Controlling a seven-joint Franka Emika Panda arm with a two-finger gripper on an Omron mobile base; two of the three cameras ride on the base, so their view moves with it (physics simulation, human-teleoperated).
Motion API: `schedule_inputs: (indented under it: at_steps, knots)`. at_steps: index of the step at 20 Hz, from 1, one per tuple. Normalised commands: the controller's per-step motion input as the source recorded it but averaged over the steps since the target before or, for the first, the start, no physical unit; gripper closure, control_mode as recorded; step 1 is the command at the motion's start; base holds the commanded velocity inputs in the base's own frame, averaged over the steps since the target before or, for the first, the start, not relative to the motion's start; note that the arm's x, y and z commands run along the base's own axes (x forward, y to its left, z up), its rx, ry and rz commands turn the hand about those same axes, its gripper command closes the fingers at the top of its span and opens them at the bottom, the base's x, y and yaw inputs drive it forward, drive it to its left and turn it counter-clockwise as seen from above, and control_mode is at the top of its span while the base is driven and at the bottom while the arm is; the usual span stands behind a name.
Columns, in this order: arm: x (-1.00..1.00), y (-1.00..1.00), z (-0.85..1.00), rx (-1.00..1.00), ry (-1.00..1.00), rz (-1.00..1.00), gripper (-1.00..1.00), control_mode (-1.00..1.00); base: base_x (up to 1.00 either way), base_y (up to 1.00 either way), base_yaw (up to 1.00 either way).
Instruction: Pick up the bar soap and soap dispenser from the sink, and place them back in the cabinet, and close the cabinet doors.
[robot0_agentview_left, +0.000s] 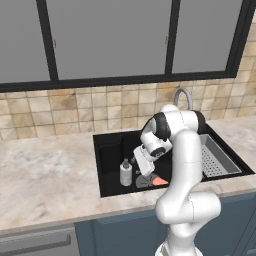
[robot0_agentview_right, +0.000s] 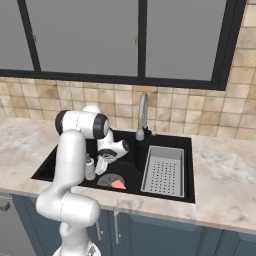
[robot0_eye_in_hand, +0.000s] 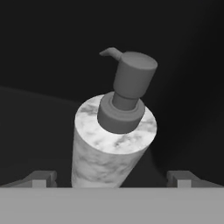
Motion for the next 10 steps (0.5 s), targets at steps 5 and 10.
schedule_inputs:
  at_steps: [5,10]
  knots:
    - [0.00,0.02,-0.04,0.01,0.02,0.04,-1.00,-1.00,0.00,0.00,0.00]
    - [0.00,0.09,-0.12,0.04,0.04,0.03,-1.00,-1.00,0.00,0.00,0.00]
